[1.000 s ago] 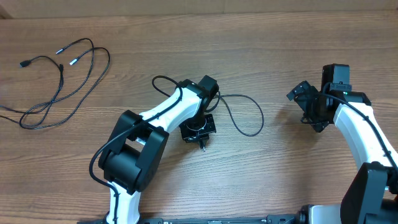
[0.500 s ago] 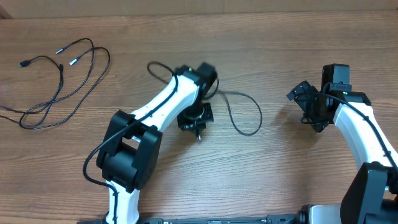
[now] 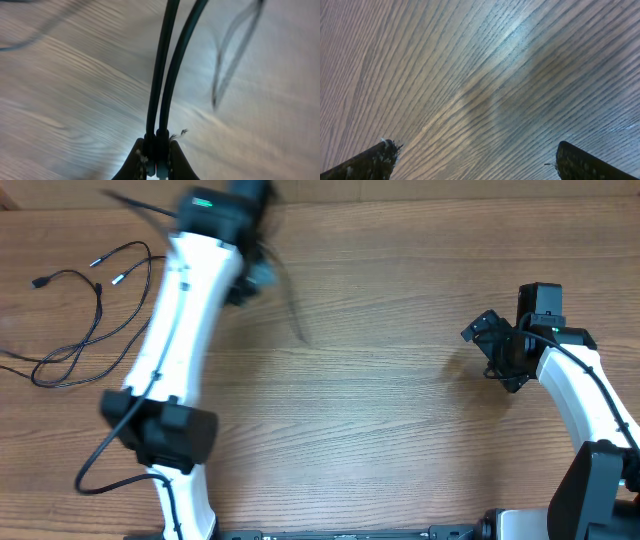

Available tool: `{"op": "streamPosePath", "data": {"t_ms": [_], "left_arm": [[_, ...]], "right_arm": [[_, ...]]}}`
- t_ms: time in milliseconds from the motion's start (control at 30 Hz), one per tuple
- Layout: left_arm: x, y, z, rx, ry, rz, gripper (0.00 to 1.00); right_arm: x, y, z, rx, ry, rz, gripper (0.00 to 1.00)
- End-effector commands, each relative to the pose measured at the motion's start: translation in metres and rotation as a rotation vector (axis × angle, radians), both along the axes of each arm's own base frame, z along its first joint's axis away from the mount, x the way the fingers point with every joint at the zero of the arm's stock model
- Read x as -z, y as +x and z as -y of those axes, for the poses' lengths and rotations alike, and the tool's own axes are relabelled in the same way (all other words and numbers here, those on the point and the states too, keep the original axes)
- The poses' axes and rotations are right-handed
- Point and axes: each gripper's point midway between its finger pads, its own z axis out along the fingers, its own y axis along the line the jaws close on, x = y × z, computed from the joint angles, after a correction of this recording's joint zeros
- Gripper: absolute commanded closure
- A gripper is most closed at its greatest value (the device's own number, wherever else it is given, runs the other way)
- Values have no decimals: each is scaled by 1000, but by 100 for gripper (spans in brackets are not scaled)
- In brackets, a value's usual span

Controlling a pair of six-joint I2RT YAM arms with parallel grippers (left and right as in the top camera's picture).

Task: Untangle cables
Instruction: 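Carry the black cable with the left gripper to the far left pile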

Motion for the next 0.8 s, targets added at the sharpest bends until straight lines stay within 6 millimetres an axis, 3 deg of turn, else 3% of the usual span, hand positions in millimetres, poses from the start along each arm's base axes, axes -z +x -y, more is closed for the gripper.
{"op": "streamPosePath", "data": {"t_ms": [0, 100, 300, 767], "left_arm": [[-30, 7, -72, -166, 11, 76, 96], [-30, 4, -114, -277, -45, 74, 96], [-19, -10, -166, -429, -139, 43, 94], [1, -46, -236, -593, 12, -51, 92]], "right_arm": [[-8, 6, 3, 5, -13, 28, 0], [-8, 6, 3, 4, -13, 28, 0], [-8, 6, 3, 5, -13, 28, 0], [-8, 6, 3, 5, -13, 28, 0]]}}
